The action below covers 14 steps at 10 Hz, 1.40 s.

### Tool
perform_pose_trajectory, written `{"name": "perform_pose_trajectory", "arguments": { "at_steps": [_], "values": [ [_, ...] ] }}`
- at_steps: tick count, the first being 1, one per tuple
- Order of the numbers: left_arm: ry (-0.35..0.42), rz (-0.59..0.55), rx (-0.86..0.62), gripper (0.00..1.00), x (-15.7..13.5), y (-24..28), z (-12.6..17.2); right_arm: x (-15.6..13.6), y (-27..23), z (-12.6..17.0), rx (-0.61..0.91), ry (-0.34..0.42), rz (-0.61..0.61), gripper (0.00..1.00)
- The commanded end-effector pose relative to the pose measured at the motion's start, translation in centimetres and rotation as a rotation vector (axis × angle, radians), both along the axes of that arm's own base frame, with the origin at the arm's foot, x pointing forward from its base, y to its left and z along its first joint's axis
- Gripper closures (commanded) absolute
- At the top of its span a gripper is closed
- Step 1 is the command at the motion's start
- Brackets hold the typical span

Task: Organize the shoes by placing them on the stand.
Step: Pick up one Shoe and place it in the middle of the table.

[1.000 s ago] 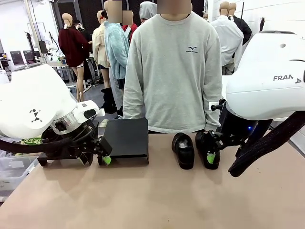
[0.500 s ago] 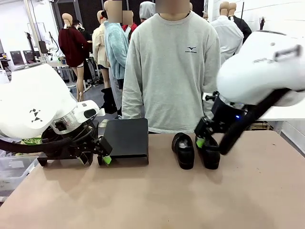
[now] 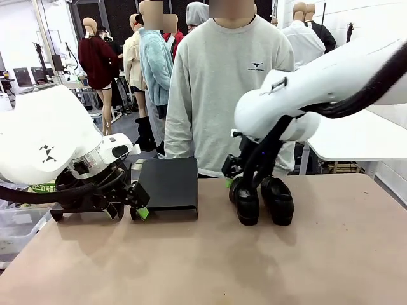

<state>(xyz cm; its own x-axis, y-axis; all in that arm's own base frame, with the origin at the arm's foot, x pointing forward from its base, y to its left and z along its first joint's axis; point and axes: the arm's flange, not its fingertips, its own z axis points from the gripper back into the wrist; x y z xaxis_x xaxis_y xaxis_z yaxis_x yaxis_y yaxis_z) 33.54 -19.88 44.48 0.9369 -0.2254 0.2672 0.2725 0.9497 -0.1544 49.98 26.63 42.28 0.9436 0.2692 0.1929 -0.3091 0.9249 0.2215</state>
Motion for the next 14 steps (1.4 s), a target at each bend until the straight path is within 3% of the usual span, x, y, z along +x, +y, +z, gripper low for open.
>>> {"name": "perform_pose_trajectory", "arguments": {
  "at_steps": [1, 4, 10, 14],
  "values": [
    [-0.007, 0.002, -0.009, 0.0, 0.1, 0.1, -0.1, 2.7, 1.8, -0.3, -0.071, -0.003, -0.02, 0.0],
    [-0.007, 0.002, -0.009, 0.0, 0.1, 0.1, -0.1, 5.7, 2.9, -3.9, -0.102, 0.024, -0.058, 0.0],
    [-0.007, 0.002, -0.009, 0.0, 0.1, 0.1, -0.1, 6.6, 3.5, -7.6, -0.104, 0.096, -0.082, 0.0],
    [-0.007, 0.002, -0.009, 0.0, 0.1, 0.1, -0.1, 6.5, 3.6, -7.6, -0.118, 0.1, -0.083, 0.7]
  ]
}}
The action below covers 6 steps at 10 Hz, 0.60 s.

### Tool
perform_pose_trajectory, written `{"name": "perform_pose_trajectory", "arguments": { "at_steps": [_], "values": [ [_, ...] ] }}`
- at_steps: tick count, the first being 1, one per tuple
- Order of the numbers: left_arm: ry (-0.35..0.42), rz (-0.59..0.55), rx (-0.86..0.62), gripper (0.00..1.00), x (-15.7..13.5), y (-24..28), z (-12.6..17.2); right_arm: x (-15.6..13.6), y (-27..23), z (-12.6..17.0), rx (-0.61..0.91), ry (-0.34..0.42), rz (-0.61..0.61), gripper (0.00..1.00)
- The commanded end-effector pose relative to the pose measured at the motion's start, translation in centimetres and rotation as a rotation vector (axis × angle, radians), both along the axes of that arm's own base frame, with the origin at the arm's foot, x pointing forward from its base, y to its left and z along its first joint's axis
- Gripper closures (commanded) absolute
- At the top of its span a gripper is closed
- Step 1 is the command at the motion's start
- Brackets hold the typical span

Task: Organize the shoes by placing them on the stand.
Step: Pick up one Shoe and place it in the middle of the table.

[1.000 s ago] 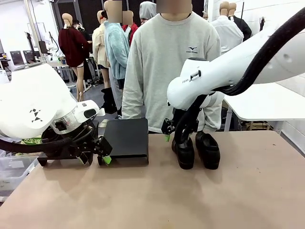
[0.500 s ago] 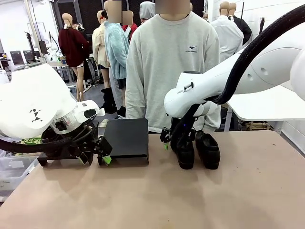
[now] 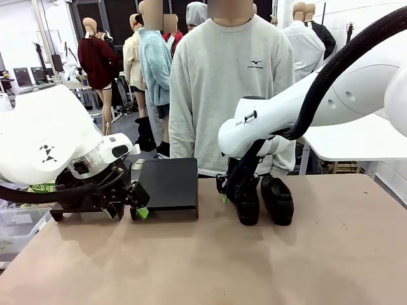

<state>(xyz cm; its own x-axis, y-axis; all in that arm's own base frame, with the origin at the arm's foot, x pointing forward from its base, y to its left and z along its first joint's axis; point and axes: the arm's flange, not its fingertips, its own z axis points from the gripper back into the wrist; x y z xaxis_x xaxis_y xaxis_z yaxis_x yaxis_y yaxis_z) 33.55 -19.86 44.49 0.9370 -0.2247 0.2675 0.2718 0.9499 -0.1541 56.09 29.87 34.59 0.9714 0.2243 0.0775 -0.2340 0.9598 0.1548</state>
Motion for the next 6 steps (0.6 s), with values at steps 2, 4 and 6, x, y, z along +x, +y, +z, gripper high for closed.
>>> {"name": "perform_pose_trajectory", "arguments": {
  "at_steps": [2, 4, 6],
  "values": [
    [-0.007, 0.001, -0.009, 0.0, 0.1, 0.07, -0.1, 0.38, 0.45, 0.15, -0.025, 0.007, -0.032, 1.0],
    [-0.007, 0.001, -0.009, 0.0, 0.1, 0.07, -0.1, 0.4, 0.39, 0.17, -0.032, 0.011, -0.04, 1.0],
    [-0.007, 0.001, -0.009, 0.0, 0.1, 0.07, -0.1, 0.34, 0.34, 0.24, -0.037, 0.018, -0.046, 1.0]
  ]
}}
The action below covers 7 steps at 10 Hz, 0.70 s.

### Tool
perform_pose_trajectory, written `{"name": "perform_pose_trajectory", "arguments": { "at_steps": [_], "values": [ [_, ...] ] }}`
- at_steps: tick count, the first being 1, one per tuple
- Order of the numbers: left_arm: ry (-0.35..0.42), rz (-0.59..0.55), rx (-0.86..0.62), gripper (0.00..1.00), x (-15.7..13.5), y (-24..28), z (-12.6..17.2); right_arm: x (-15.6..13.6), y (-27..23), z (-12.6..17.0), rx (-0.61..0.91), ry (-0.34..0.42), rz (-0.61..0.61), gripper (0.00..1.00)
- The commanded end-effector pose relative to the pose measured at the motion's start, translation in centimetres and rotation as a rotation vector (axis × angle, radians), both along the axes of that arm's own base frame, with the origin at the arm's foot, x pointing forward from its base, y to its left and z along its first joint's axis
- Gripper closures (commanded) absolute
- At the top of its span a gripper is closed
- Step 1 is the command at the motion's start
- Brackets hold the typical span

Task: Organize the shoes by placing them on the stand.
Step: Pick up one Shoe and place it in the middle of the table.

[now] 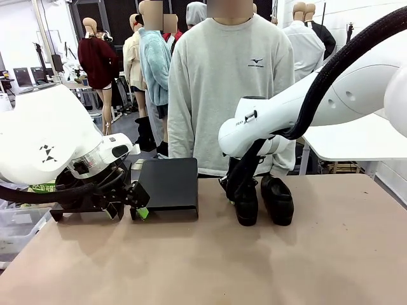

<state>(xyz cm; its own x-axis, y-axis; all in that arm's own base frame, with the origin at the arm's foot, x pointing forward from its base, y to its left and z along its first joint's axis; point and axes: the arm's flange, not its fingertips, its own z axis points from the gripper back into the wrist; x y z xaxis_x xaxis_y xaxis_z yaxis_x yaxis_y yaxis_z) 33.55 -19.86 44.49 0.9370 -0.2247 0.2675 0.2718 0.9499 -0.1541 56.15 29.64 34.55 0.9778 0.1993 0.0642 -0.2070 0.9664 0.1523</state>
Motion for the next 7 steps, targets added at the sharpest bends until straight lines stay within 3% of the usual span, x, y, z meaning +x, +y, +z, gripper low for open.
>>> {"name": "perform_pose_trajectory", "arguments": {
  "at_steps": [1, 4, 5, 7],
  "values": [
    [-0.007, 0.001, -0.009, 0.0, 0.1, 0.1, -0.1, 0.3, 0.5, 0.3, -0.033, 0.009, -0.022, 1.0],
    [-0.007, 0.001, -0.009, 0.0, 0.1, 0.1, -0.1, -2.2, 0.0, 3.9, 0.01, -0.007, -0.09, 1.0],
    [-0.007, 0.001, -0.009, 0.0, 0.1, 0.1, -0.1, -5.4, 0.0, 7.1, 0.029, -0.032, -0.096, 1.0],
    [-0.007, 0.001, -0.009, 0.0, 0.1, 0.1, -0.1, -11.6, 0.8, 9.8, -0.007, -0.047, -0.08, 1.0]
  ]
}}
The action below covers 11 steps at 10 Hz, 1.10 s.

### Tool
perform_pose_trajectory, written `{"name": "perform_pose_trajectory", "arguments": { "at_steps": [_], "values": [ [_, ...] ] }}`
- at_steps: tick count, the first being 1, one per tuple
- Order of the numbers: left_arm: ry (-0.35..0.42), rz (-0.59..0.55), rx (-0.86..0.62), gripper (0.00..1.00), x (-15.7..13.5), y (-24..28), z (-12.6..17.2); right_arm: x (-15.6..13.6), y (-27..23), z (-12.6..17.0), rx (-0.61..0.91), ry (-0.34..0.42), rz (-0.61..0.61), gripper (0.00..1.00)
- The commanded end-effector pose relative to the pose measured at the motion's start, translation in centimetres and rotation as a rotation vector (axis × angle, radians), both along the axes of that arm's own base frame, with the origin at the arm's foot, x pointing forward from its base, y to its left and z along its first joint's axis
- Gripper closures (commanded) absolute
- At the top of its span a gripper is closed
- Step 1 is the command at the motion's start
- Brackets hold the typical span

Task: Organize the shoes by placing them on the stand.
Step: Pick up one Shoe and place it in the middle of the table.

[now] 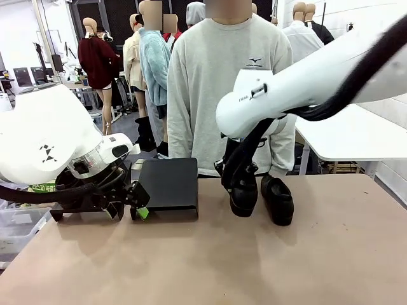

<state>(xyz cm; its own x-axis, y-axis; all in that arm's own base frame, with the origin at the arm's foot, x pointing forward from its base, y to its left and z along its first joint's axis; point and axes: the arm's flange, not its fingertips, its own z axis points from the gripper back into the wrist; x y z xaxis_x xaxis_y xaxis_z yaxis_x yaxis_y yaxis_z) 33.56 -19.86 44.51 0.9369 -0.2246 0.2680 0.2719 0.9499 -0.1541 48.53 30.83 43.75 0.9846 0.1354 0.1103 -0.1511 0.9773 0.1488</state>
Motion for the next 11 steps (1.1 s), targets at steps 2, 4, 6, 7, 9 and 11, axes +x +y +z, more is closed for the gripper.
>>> {"name": "perform_pose_trajectory", "arguments": {
  "at_steps": [2, 4, 6, 7, 9, 11],
  "values": [
    [-0.006, 0.001, -0.009, 0.0, 0.1, 0.1, -0.1, -10.0, 0.5, 1.0, -0.04, 0.031, 0.046, 1.0],
    [-0.006, 0.001, -0.009, 0.0, 0.1, 0.1, -0.1, -3.8, 0.4, 1.2, -0.023, 0.002, 0.013, 1.0],
    [-0.006, 0.001, -0.009, 0.0, 0.1, 0.1, -0.1, -3.8, 0.4, 1.2, -0.023, 0.002, 0.013, 1.0],
    [-0.006, 0.001, -0.009, 0.0, 0.1, 0.1, -0.1, -5.7, 0.1, 1.0, -0.036, 0.017, 0.011, 1.0],
    [-0.006, 0.001, -0.009, 0.0, 0.1, 0.1, -0.1, -8.2, 1.1, -0.9, -0.069, 0.009, -0.071, 1.0],
    [-0.006, 0.001, -0.009, 0.0, 0.1, 0.1, -0.1, -10.7, 1.8, -1.4, -0.063, -0.025, -0.126, 1.0]
  ]
}}
